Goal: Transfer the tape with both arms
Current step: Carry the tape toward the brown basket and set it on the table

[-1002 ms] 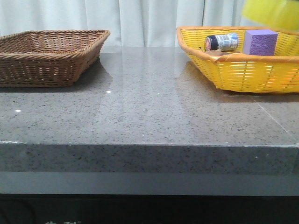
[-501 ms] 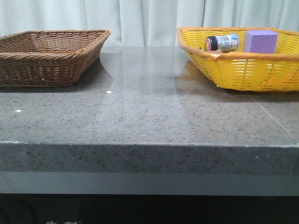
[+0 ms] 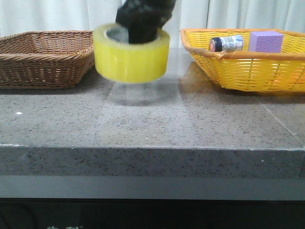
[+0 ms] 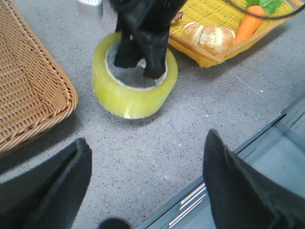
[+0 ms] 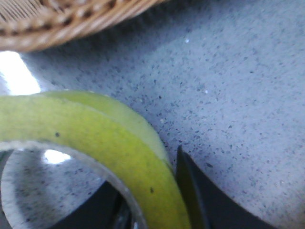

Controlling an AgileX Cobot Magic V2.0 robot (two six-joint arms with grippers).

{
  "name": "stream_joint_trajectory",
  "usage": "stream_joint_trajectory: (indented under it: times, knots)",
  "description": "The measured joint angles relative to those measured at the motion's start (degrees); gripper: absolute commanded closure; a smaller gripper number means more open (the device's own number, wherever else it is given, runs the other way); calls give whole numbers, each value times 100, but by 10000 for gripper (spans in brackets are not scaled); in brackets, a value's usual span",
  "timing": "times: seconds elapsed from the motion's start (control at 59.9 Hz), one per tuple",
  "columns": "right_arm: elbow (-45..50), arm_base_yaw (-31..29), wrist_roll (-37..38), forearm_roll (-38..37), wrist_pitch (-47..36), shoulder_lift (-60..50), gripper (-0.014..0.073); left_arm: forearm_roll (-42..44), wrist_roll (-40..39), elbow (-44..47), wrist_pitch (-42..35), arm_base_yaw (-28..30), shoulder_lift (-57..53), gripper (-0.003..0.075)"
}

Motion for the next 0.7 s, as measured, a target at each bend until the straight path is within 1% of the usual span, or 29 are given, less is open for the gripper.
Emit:
stream_joint_trajectory:
  times: [0.134, 0.184, 0.217, 0.301, 0.351, 0.401, 0.584, 0.668, 0.701]
  knots:
    - [0, -2, 0, -240, 1, 229, 419, 0, 0, 0, 0, 0, 0, 228]
    - [0, -2, 0, -283, 1, 283, 398, 0, 0, 0, 0, 0, 0, 228]
    - [0, -2, 0, -293, 1, 295, 364, 0, 0, 0, 0, 0, 0, 228]
    - [0, -2, 0, -293, -14, 295, 246, 0, 0, 0, 0, 0, 0, 228]
    - [0, -2, 0, -293, -38, 295, 161, 0, 0, 0, 0, 0, 0, 228]
    - [0, -2, 18, -293, -77, 295, 130, 0, 0, 0, 0, 0, 0, 228]
    - [0, -2, 139, -293, -98, 174, 119, 0, 0, 0, 0, 0, 0, 228]
    - [0, -2, 433, -293, -7, -82, 123, 0, 0, 0, 0, 0, 0, 228]
    - [0, -2, 688, -293, 35, -184, 130, 0, 0, 0, 0, 0, 0, 228]
